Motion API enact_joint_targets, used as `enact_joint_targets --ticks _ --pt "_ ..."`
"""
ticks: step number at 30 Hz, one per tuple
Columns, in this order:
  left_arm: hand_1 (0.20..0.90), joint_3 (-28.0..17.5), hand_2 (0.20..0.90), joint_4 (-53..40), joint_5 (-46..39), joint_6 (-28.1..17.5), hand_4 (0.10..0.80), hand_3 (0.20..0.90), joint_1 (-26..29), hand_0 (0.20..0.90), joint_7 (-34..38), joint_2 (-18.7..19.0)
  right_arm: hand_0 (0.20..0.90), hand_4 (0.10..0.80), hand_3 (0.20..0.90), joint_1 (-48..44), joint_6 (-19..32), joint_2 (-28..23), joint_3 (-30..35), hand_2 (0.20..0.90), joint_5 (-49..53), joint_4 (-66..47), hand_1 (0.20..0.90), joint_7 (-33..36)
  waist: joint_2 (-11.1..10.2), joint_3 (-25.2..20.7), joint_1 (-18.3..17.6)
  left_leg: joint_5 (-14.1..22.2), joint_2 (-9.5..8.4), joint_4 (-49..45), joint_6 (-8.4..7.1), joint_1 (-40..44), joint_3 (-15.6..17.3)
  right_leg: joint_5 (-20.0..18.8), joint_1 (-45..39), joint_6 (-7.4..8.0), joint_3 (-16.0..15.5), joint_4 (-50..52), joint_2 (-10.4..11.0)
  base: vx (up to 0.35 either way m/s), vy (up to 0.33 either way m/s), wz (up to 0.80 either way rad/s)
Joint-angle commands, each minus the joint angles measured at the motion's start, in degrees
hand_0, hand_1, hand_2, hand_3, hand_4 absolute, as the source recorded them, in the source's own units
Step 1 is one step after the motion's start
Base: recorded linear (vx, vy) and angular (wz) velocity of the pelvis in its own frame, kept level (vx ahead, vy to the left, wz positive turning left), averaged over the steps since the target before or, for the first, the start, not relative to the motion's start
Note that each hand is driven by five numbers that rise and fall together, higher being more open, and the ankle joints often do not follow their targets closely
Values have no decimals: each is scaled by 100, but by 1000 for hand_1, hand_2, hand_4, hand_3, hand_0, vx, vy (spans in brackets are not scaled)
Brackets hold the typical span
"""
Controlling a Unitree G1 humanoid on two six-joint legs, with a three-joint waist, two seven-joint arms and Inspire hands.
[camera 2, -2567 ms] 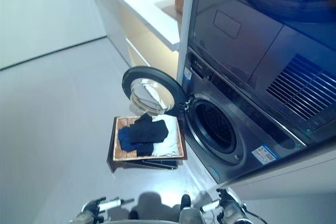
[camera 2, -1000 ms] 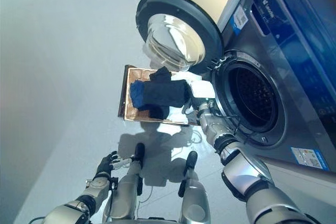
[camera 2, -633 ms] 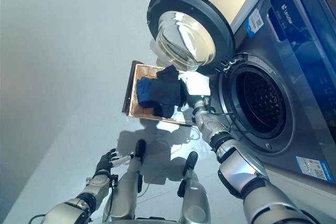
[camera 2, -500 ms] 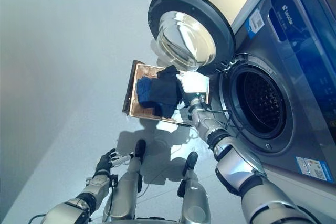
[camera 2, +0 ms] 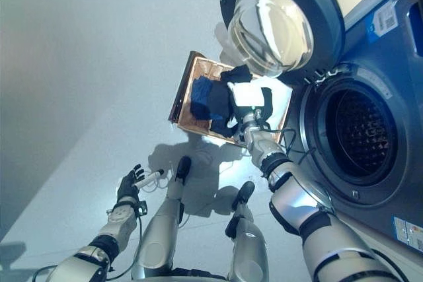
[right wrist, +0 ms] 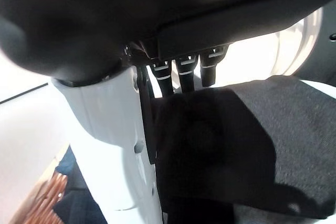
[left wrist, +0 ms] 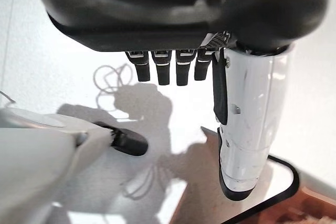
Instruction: Pick up the clothes and place them into the washing machine
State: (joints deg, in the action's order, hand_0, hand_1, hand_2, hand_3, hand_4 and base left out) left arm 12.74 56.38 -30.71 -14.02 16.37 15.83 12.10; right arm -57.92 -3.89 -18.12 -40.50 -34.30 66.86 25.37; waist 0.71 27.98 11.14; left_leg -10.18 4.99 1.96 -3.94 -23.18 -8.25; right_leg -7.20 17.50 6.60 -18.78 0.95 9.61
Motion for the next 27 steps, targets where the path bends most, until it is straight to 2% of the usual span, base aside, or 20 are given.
enact_joint_targets --ticks 1,18,19,20,21,27 --pt "900 412 900 -233 -143 -244 800 900 -202 900 -61 83 900 800 900 -594 -139 -434 -83 900 -65 33 900 244 181 -52 25 -339 163 304 -397 -323 -188 541 289 447 428 1118 586 -36 18 -1" --pt "900 517 900 -680 -350 -282 800 900 -147 900 -11 -12 900 800 900 -632 -246 -1036 -37 900 -46 464 900 250 343 181 -57 -460 59 304 -384 -816 -201 512 875 464 476 1319 688 -8 5 0" --pt "900 522 900 -702 -346 -281 800 900 -146 900 -6 -7 516 525 516 -650 -250 -1059 -34 516 -42 481 516 244 342 182 -64 -471 55 304 -385 -850 -212 507 913 465 483 1331 685 -12 3 3" --pt "900 521 900 -692 -345 -277 800 900 -147 900 -16 -9 458 484 458 -659 -255 -1106 -20 458 -39 489 458 250 335 182 -74 -474 55 304 -387 -866 -209 504 924 465 478 1325 689 -23 19 4" --pt "900 521 900 -695 -357 -285 800 900 -141 900 7 -19 200 300 200 -691 -269 -1166 24 200 -2 487 200 298 325 182 -101 -478 53 304 -384 -868 -187 480 944 462 492 1306 693 0 0 0" --pt "900 506 900 -562 -347 -277 800 900 -105 900 30 -36 200 300 200 -751 -259 -1235 -32 200 16 417 200 335 254 182 -138 -468 68 304 -380 -814 -125 429 927 466 543 1251 688 0 0 0"
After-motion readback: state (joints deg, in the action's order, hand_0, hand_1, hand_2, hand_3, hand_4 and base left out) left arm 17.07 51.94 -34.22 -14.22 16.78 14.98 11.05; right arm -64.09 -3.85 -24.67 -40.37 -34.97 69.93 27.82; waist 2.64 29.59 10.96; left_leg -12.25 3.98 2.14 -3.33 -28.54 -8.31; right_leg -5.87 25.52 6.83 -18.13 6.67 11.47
